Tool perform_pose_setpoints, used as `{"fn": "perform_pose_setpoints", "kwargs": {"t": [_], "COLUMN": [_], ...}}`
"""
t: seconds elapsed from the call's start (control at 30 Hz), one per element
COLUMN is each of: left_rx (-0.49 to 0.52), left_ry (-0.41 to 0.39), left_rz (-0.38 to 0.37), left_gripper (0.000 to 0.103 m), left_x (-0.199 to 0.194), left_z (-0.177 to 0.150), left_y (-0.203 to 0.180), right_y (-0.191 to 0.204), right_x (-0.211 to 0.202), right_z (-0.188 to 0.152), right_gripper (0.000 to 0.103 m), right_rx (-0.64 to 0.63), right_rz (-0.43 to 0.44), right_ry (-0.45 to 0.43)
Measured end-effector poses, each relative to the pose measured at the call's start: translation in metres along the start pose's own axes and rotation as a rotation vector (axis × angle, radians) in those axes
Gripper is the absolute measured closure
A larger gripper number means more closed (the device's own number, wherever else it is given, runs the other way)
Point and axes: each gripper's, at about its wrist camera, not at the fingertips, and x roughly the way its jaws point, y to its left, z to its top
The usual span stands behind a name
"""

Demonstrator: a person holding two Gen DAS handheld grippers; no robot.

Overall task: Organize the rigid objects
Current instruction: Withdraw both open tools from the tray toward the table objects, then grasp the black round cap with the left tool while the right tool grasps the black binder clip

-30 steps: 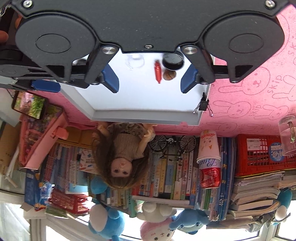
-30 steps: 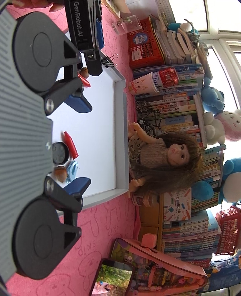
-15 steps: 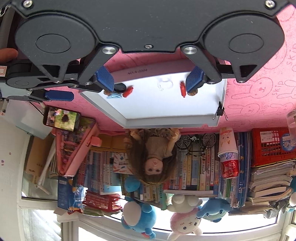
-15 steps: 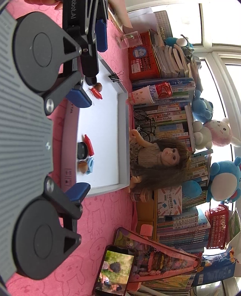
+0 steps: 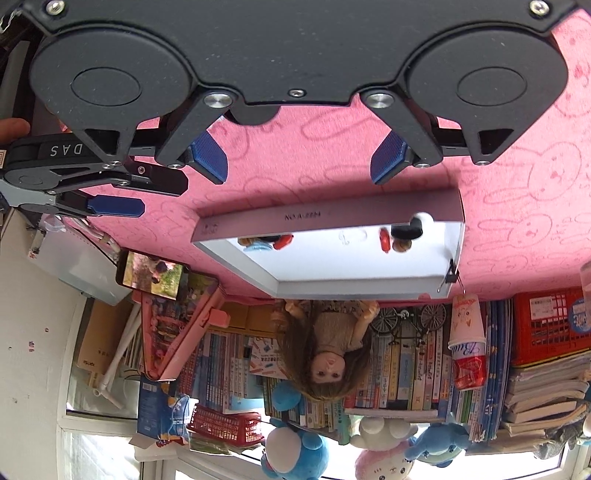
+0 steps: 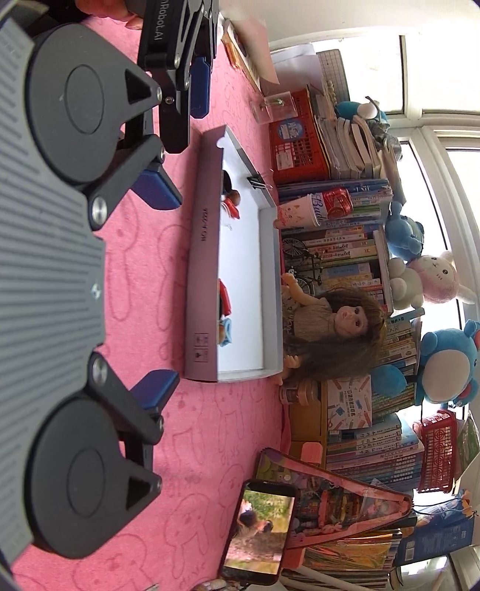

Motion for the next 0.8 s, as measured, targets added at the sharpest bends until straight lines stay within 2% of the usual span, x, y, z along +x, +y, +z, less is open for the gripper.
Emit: {"fn": "perform_pose_setpoints", "kwargs": {"t": [0.3,0.53,0.63,0.8], "left_rx": [-0.017,-0.025,-0.04,-0.094], "left_ry": [0.043,0.067,0.077,0.091], "left_rz": [-0.05,-0.079,-0.084,-0.118], "left_gripper": [0.022,0.03,0.037,0.042], "left_x": [-0.011,-0.008,-0.006,-0.004], "left_z": [-0.017,-0.024,-0.025,-0.025], "left_y": [-0.006,-0.011,-0.011,-0.006], "right_y": [-0.001,0.005,0.008,0.014], "right_x": [-0.014,-0.021,-0.021,-0.021], "right_z": [-0.018,-0.028,-0.031,-0.034], "right_gripper": [0.004,0.003,0.003,0.003], "right_rx": [-0.003,-0.031,-0.044,-0.076], "right_rz": [0.024,0.051,0.055,0.029], "right_ry": [0.022,0.033,0.038,0.027]}}
